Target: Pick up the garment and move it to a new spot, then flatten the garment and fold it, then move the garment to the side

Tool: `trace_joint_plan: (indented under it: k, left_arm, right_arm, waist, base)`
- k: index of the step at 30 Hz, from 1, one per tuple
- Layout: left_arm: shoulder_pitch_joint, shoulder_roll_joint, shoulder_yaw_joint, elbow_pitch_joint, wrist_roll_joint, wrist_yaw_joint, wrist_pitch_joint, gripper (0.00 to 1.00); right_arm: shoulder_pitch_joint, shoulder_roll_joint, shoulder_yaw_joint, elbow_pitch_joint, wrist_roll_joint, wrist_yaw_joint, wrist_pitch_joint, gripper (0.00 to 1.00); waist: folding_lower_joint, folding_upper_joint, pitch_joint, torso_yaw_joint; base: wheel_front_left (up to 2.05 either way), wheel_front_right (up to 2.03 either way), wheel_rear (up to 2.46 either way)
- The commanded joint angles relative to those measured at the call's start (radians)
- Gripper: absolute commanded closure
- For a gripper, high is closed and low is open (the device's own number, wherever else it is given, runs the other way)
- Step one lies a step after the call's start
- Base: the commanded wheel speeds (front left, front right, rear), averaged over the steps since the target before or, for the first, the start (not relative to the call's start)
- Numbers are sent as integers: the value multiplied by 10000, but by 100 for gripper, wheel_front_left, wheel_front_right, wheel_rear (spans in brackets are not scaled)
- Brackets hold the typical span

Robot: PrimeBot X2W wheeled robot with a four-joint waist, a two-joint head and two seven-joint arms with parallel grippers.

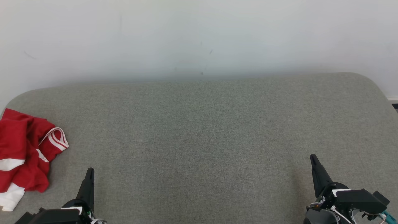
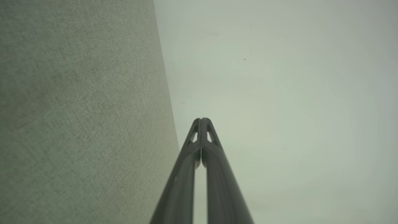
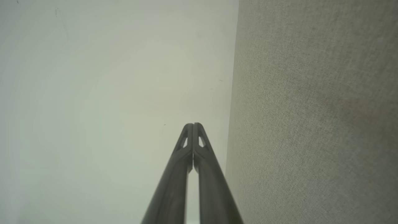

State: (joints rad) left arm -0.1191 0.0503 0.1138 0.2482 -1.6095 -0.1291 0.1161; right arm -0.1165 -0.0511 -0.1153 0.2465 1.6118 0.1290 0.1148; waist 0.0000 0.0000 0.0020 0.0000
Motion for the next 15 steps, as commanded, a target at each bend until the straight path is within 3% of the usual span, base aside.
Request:
trace_joint_plan:
  k: [1, 15]
  left_arm:
    - [156, -2, 29, -39, -58, -34, 4, 100]
    - [157, -2, 32, -38, -58, -32, 3, 100]
  right_arm:
    - [118, 17, 1, -19, 16, 33, 30, 100]
    - [119, 17, 2, -19, 15, 33, 30, 100]
  waist:
    - [0, 0, 0, 0]
    - [0, 0, 0, 0]
  base:
    - [0, 0, 0]
    - [0, 0, 0]
